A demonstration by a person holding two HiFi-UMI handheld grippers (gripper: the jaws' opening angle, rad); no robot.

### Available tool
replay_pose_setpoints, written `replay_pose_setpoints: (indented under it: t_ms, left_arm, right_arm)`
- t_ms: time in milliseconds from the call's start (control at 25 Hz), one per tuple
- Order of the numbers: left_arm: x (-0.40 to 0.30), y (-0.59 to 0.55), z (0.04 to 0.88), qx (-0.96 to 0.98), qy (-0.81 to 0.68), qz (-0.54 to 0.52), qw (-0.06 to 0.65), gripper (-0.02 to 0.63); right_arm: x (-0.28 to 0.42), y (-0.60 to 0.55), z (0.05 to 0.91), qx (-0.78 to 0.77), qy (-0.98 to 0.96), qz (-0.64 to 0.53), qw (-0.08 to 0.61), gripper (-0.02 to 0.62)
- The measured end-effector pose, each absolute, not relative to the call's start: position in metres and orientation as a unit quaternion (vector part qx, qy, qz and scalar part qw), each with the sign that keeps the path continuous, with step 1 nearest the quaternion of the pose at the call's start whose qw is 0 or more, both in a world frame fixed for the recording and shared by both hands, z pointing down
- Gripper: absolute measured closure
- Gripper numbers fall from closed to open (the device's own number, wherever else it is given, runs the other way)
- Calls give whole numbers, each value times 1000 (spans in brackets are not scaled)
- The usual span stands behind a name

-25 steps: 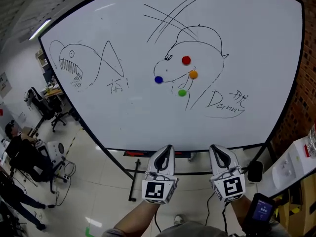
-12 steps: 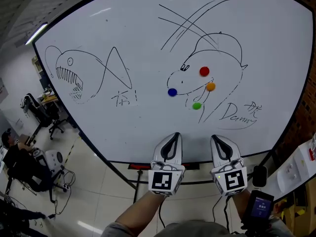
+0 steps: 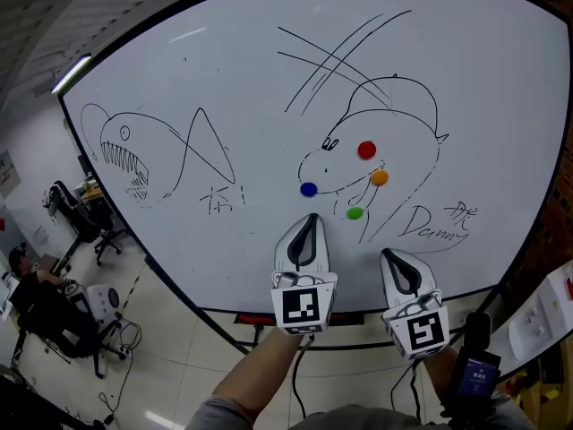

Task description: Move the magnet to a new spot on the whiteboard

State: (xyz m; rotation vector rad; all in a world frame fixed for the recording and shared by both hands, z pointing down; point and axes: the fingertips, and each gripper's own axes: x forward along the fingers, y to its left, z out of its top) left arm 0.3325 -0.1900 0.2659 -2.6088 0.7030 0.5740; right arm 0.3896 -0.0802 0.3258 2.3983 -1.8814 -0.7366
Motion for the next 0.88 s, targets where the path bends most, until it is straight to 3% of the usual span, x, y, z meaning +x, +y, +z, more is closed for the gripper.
replay_pose_setpoints:
  t_ms: [80, 480, 880]
  left_arm:
    - [334, -194, 252, -919, 262, 215, 202, 603]
    - [347, -213, 238, -902, 304, 200, 231, 481]
    - [352, -217, 238, -893, 326, 195, 241, 480]
  right_arm:
    - [392, -80, 324, 763, -601, -237, 3, 588]
    - [407, -80, 321, 762, -604, -235, -8, 588]
    - [410, -82, 321, 757, -614, -224, -19, 588]
